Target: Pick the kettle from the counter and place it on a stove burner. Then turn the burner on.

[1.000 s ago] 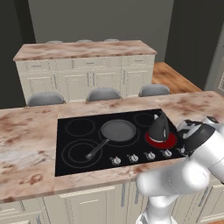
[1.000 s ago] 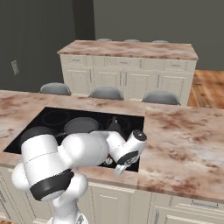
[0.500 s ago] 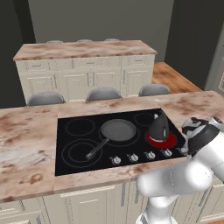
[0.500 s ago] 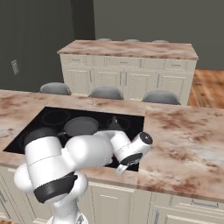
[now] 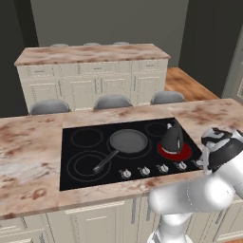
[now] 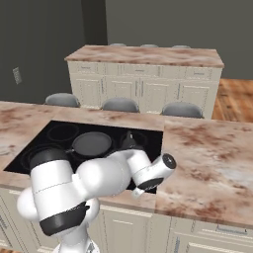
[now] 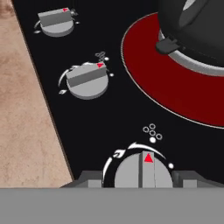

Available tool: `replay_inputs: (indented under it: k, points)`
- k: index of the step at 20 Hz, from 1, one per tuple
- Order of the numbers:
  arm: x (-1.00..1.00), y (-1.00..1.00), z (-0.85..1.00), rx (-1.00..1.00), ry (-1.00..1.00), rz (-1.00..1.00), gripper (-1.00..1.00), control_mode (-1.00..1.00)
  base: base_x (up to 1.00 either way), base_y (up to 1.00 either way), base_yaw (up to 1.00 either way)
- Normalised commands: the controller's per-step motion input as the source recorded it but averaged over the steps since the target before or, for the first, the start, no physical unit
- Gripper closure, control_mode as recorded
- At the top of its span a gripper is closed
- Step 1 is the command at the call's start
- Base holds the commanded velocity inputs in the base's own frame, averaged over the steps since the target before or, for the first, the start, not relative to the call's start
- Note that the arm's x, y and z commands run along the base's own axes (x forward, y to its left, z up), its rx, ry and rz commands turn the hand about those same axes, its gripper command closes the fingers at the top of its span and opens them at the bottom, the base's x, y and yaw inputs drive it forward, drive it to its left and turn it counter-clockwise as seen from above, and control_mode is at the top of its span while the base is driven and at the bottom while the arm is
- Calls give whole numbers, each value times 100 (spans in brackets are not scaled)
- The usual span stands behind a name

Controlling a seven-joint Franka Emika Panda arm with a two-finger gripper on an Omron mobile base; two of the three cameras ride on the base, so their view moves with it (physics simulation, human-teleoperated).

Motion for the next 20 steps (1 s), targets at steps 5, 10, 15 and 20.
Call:
replay_inputs:
  k: [5, 10, 15, 20]
  points:
    - [-8, -4, 91, 0, -15, 0, -100, -100, 0, 0, 0]
    - [0, 0, 100, 0, -13, 0, -100, -100, 0, 0, 0]
    - [0, 0, 100, -3, -8, 0, -100, -100, 0, 0, 0]
    - [0, 0, 100, -8, -7, 0, -100, -100, 0, 0, 0]
